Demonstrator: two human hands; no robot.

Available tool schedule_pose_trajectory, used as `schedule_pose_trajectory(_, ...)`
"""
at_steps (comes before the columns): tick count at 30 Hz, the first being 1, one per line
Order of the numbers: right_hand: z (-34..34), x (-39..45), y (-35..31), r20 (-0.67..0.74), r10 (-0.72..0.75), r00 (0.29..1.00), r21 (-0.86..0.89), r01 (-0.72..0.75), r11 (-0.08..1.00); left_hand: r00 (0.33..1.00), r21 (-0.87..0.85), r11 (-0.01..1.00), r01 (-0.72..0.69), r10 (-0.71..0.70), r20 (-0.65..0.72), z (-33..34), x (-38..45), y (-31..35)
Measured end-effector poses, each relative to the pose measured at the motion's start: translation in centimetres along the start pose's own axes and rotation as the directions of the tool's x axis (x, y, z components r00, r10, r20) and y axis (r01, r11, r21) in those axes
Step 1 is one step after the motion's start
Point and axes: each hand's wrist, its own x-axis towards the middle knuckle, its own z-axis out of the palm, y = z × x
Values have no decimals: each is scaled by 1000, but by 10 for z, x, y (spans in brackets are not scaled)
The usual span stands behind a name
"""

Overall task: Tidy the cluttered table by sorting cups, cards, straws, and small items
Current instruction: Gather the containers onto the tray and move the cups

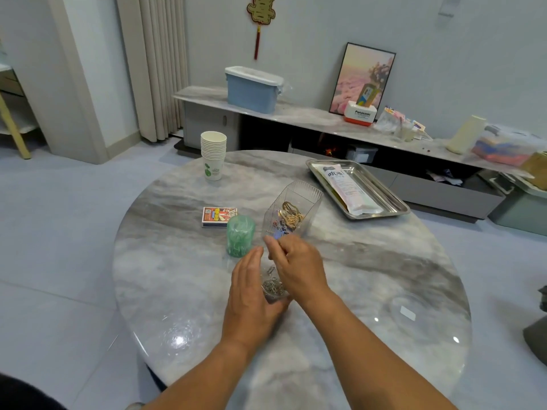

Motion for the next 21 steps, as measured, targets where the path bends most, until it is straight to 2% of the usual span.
schedule_pose_trajectory(2,-9,-6,10,-20,27,999,108,-25,994,1000,20,1000,1,-1,-3,1,1,-1)
schedule_pose_trajectory(4,-28,-9,26,20,207,978,168,-208,964,1000,39,999,14,-14,-8,1,3,-1)
schedule_pose_trajectory(5,-40,-9,36,120,309,944,104,-321,941,1000,35,999,23,-23,-9,2,4,-2)
schedule_pose_trajectory(6,-52,-10,47,258,400,880,-5,-412,911,1000,28,999,29,-29,-10,2,3,-2)
schedule_pose_trajectory(8,-78,-15,58,519,546,657,-214,-519,828,999,20,999,37,-36,-4,0,3,-2)
schedule_pose_trajectory(9,-88,-19,58,589,597,545,-305,-534,789,999,21,999,45,-45,3,0,3,-2)
schedule_pose_trajectory(10,-94,-23,56,623,630,463,-381,-524,762,998,20,998,54,-55,8,-1,3,-2)
schedule_pose_trajectory(11,-97,-27,52,638,647,417,-439,-493,751,998,16,998,63,-63,10,0,3,-1)
schedule_pose_trajectory(13,-91,-32,39,643,649,407,-498,-422,758,997,11,997,70,-70,9,1,3,0)
schedule_pose_trajectory(18,-61,-28,27,614,569,547,-610,-128,782,997,2,997,77,-77,12,0,1,2)
schedule_pose_trajectory(21,-54,-25,30,606,553,572,-622,-94,778,997,5,997,77,-77,7,0,1,0)
